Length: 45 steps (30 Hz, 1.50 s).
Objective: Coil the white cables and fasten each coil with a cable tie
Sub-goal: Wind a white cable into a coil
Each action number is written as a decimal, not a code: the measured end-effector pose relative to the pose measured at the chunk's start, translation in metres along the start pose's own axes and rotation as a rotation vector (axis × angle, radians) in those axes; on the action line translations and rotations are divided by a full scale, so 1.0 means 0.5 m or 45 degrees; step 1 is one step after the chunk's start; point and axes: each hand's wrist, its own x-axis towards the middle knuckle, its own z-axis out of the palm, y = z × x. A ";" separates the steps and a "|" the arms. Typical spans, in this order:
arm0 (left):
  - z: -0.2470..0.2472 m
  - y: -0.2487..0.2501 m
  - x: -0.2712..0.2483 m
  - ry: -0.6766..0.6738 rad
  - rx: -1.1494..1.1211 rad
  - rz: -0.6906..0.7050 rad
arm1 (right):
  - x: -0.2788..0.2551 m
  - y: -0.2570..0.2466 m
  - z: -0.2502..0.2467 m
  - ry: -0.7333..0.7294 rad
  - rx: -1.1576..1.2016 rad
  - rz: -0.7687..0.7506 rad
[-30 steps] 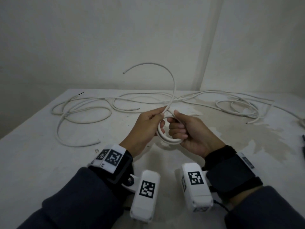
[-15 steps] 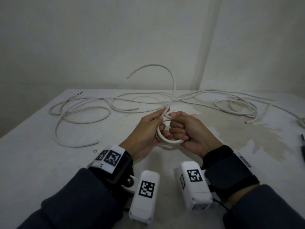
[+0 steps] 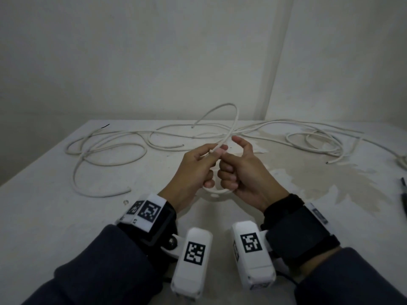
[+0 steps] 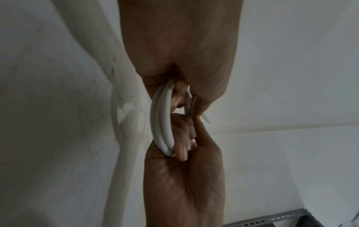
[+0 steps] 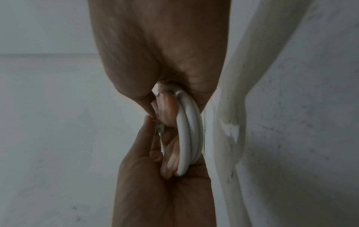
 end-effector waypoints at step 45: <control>-0.016 0.016 0.005 0.485 0.068 0.398 | -0.026 -0.018 0.005 -0.584 0.045 0.058</control>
